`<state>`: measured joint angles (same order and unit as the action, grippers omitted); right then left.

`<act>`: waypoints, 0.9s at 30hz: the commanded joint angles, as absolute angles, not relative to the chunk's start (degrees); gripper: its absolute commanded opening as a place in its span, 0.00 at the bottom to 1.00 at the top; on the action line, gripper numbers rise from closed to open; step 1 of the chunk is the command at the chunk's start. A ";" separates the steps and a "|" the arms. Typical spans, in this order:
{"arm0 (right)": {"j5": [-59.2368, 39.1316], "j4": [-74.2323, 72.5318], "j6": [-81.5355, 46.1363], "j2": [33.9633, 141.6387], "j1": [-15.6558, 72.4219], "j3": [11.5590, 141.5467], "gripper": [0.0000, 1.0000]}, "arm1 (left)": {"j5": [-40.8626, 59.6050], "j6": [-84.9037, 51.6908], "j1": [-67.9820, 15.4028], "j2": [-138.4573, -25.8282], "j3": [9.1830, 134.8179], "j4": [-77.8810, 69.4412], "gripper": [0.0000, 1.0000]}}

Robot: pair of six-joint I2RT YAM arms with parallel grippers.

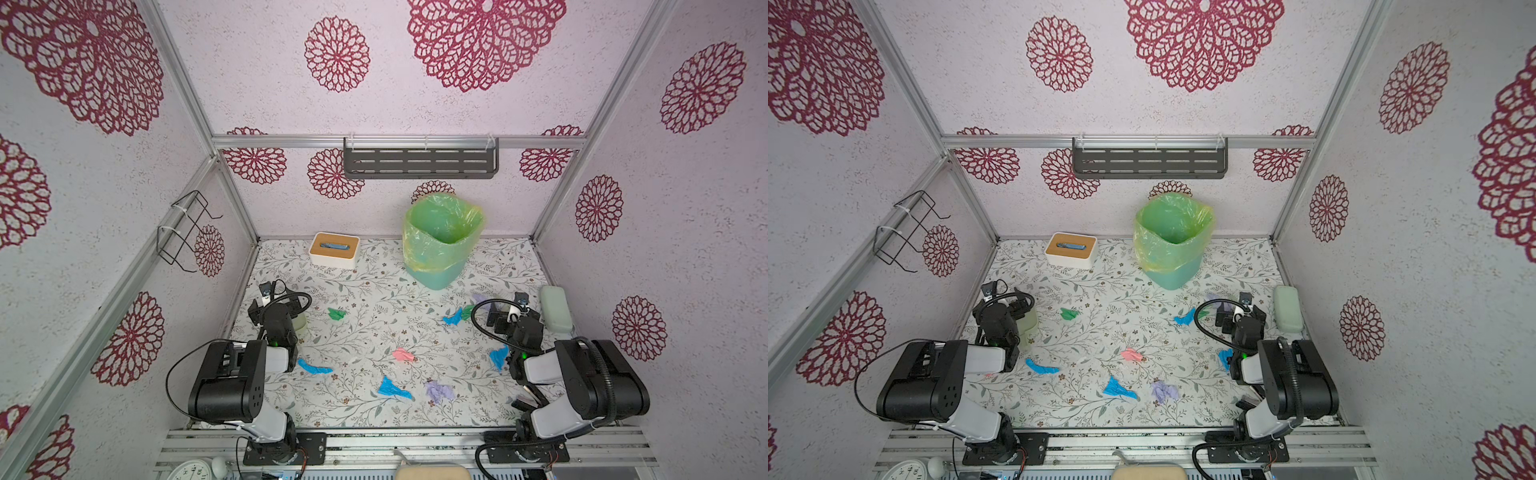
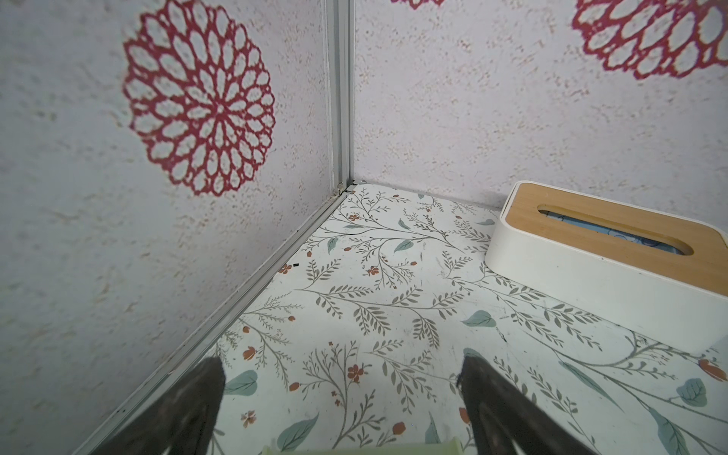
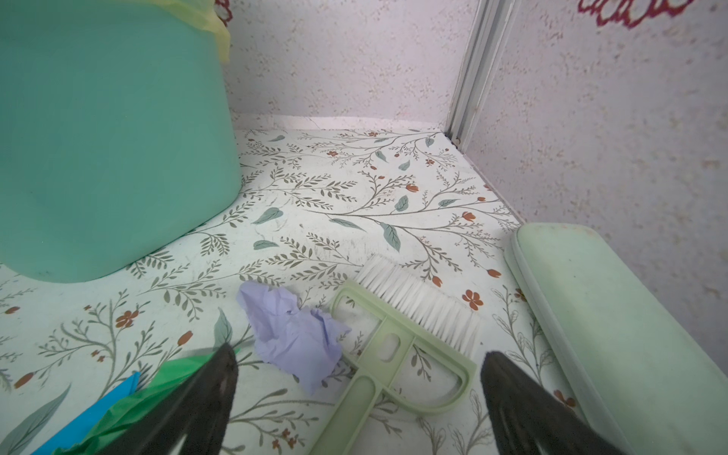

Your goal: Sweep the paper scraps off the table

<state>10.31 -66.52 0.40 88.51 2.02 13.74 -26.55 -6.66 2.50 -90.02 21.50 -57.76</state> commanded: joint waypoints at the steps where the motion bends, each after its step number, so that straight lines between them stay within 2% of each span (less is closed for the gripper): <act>1: 9.93 -68.12 -0.72 87.98 1.41 14.89 0.99 | -26.98 -6.68 2.37 -90.29 22.03 -57.49 0.97; 9: 10.53 -67.64 -0.85 87.34 1.41 14.83 0.99 | -27.65 -6.22 1.93 -89.77 21.71 -58.26 0.97; 12: 11.24 -58.92 -1.02 81.57 1.39 17.05 0.99 | -29.42 -5.19 0.80 -85.31 22.09 -53.72 0.97; 15: 13.72 -44.28 -3.30 74.89 1.45 22.35 0.99 | -30.17 -4.59 -0.32 -78.38 26.63 -38.72 0.97; 21: 14.10 -17.63 -8.42 69.06 1.58 39.11 0.99 | -24.22 -7.89 -0.88 -67.18 35.94 -13.65 0.97; 27: 5.85 7.52 -14.75 78.36 1.58 68.19 0.98 | -12.91 -13.55 -1.25 -65.99 46.56 1.88 0.99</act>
